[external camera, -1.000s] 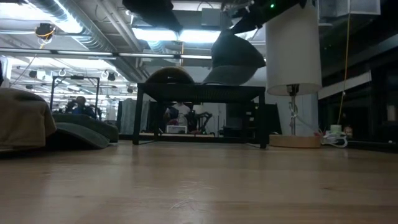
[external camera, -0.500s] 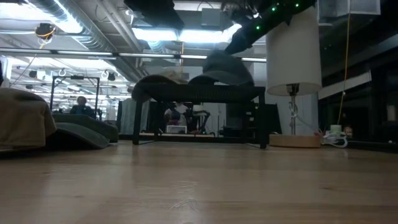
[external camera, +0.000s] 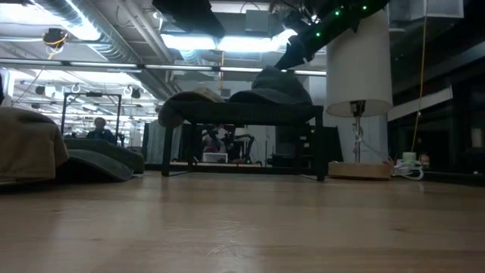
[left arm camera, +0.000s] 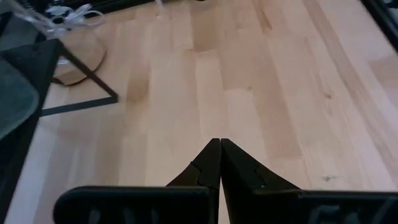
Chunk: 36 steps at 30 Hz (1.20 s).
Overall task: Pick & Place hat
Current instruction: Put the right dark green cap on the shelf, then stack the dark green cap on top of the other dark green cap on the shelf
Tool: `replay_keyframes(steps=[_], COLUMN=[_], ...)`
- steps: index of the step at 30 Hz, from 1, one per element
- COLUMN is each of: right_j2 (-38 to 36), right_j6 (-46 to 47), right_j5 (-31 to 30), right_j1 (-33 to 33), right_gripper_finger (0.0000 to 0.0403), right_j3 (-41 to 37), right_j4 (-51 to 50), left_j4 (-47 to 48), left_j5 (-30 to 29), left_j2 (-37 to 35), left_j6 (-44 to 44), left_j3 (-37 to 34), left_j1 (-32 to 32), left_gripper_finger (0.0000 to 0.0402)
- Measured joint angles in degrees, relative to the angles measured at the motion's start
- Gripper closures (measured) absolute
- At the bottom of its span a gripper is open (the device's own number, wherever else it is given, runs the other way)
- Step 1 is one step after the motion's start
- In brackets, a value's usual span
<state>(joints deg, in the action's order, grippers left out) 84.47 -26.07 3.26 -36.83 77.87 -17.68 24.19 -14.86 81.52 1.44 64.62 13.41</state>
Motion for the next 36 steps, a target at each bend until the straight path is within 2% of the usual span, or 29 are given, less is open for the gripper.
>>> replay_keyframes(steps=[7,12,23,31,36], right_j2=[-0.1,-1.6,-6.1,-8.1,-8.6], right_j6=[3.6,3.4,3.4,3.7,7.4], right_j5=[-2.9,-2.2,-2.1,-0.6,-0.6], right_j1=[-1.0,0.1,7.7,15.9,20.8], right_gripper_finger=[0.0154,0.0115,0.013,0.0142,0.0153], right_j3=[0.0,0.0,0.0,0.0,0.0], right_j4=[0.0,0.3,-2.5,-12.9,-19.3], left_j4=[0.0,-0.5,1.4,11.4,19.6], left_j5=[-2.9,-5.2,-15.8,-19.0,-19.5], left_j2=[-0.2,-1.2,-7.2,-11.8,-12.7], left_j6=[-1.4,-1.8,-5.5,-13.1,-17.7], left_j3=[0.0,0.1,0.1,0.1,0.1], left_j1=[0.0,0.0,0.0,0.0,0.0], left_gripper_finger=[0.04,0.0398,0.04,0.0399,0.0399])
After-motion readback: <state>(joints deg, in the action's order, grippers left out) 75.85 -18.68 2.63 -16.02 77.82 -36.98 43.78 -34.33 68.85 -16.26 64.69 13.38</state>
